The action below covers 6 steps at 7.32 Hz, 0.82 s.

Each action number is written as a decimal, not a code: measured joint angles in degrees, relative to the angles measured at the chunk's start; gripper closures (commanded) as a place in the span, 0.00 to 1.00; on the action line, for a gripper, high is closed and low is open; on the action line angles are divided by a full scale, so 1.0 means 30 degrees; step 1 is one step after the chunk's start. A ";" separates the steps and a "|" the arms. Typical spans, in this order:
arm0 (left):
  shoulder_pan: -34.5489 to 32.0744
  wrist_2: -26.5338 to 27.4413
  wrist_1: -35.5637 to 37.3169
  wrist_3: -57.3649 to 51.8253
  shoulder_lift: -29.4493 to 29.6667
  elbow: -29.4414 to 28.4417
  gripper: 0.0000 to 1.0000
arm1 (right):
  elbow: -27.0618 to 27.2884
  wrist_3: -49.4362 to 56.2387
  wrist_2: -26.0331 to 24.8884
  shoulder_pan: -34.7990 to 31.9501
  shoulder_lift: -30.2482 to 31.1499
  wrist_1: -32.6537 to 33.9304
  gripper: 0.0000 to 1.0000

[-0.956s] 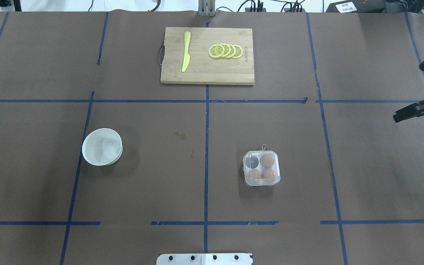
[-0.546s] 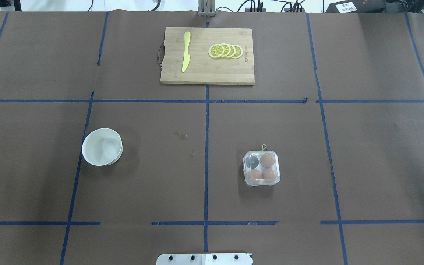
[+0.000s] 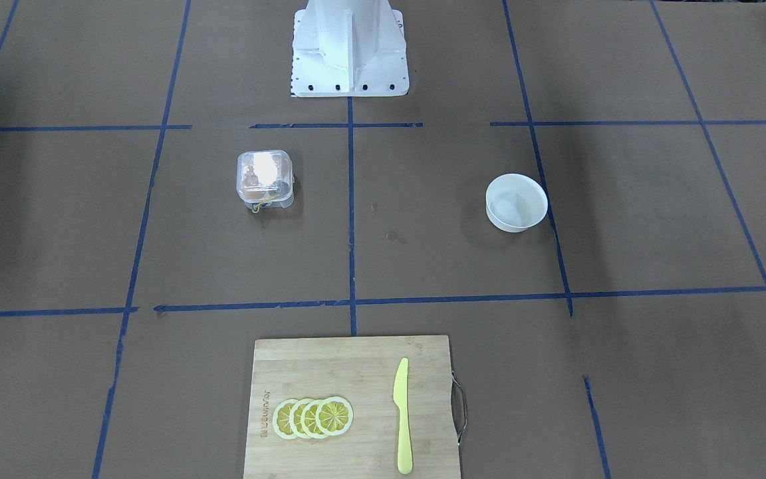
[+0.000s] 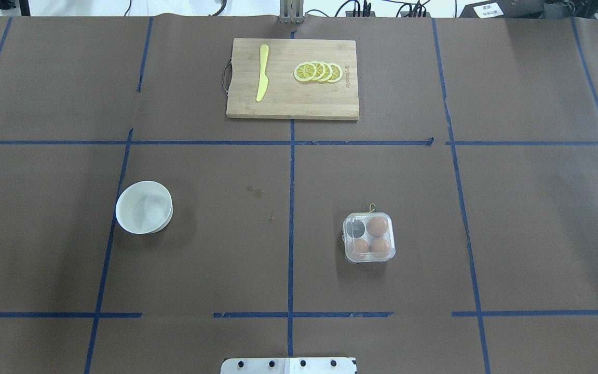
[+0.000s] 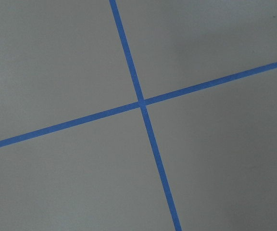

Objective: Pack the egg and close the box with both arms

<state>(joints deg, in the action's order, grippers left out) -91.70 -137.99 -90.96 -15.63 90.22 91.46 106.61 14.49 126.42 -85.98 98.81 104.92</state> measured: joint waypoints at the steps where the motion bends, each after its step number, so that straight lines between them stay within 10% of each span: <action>1: 0.0001 0.0001 0.0000 0.0012 0.0013 0.0002 0.00 | -0.0347 0.0038 0.0126 -0.0431 0.0175 0.0098 0.00; 6: 0.0009 0.0000 -0.0021 0.0024 0.0018 -0.0016 0.00 | -0.1024 0.0034 0.0379 -0.1358 0.0219 -0.0061 0.00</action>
<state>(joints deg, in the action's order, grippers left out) -91.67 -137.99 -91.03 -15.56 90.28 91.41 103.54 14.59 127.56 -90.05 99.47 104.74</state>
